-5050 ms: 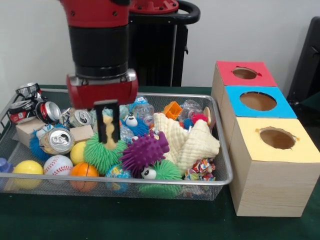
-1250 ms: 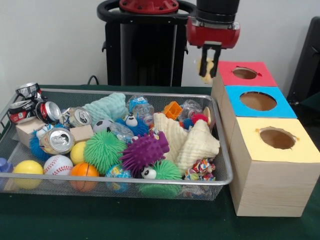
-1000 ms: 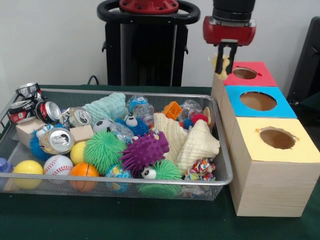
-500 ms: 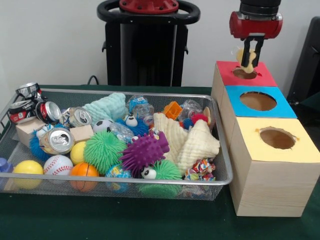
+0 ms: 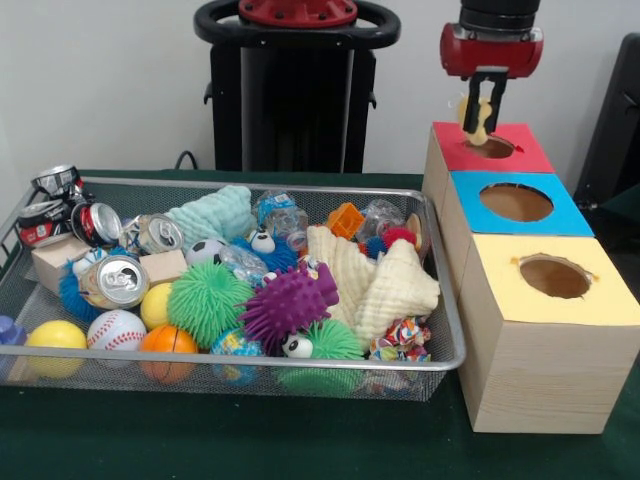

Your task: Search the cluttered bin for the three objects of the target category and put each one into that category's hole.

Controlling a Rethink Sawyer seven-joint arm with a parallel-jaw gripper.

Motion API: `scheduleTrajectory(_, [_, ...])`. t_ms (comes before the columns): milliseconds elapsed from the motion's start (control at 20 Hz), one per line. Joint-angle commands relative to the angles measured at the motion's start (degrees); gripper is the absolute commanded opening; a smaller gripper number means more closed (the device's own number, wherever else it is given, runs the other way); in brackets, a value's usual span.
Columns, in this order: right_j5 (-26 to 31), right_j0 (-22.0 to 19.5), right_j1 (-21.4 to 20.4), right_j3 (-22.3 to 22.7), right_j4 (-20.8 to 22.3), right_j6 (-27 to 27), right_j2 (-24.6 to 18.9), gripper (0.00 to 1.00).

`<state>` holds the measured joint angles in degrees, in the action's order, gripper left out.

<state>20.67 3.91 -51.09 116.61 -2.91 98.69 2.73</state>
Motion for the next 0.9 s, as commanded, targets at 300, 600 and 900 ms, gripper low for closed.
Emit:
scheduleTrajectory(300, [-4.8,-3.5,3.9,1.4,1.9,8.8,1.2,0.0])
scheduleTrajectory(600, [-0.4,1.2,5.4,-2.9,3.3,9.1,9.2,0.0])
scheduleTrajectory(900, [0.5,2.7,5.2,-3.0,2.3,9.0,10.1,0.0])
